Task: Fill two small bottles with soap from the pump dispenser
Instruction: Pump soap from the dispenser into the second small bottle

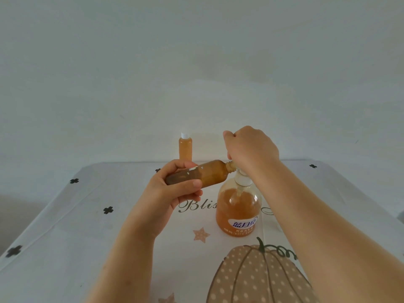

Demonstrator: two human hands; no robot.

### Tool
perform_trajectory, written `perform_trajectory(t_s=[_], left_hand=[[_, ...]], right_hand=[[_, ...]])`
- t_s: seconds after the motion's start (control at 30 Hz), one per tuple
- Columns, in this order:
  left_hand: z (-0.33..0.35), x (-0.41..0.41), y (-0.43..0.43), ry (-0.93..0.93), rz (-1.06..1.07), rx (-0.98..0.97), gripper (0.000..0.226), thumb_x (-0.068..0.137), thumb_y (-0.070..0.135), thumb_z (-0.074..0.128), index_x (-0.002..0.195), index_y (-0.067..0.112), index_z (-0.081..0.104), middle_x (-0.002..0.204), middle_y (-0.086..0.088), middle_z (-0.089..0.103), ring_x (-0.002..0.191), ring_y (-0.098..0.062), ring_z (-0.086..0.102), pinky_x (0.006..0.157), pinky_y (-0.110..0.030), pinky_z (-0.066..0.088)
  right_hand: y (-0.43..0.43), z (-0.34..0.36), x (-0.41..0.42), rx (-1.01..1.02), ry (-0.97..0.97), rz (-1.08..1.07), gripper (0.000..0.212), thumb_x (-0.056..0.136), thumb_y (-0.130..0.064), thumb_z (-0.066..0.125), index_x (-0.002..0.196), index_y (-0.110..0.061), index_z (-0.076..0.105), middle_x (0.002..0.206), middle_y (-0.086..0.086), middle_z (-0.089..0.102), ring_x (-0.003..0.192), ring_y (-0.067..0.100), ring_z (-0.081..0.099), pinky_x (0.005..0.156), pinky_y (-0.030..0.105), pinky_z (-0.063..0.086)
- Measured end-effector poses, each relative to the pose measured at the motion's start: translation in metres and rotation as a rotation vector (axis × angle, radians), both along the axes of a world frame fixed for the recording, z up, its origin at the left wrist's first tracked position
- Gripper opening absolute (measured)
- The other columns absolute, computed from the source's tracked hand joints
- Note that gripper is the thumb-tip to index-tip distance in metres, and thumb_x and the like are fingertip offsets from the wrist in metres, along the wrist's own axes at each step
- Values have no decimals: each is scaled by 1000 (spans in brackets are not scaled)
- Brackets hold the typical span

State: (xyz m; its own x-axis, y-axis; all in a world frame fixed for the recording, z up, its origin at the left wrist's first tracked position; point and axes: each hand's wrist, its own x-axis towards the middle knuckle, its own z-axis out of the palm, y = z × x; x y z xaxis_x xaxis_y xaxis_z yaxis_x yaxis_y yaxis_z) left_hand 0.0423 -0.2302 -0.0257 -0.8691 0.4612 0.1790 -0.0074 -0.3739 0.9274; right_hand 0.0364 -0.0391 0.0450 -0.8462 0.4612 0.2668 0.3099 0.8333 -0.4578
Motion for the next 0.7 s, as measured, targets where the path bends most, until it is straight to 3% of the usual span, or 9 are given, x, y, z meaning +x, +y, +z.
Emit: perform_trajectory(t_s=[0.7], left_hand=[[0, 5, -1, 17, -1, -4, 43, 57, 21, 85, 97, 16, 70, 89, -9, 67, 68, -24, 66, 64, -32, 55]], right_hand=[[-2, 14, 6, -53, -37, 17, 43, 101, -37, 40, 93, -10, 72, 84, 4, 72, 68, 21, 62, 62, 29, 45]])
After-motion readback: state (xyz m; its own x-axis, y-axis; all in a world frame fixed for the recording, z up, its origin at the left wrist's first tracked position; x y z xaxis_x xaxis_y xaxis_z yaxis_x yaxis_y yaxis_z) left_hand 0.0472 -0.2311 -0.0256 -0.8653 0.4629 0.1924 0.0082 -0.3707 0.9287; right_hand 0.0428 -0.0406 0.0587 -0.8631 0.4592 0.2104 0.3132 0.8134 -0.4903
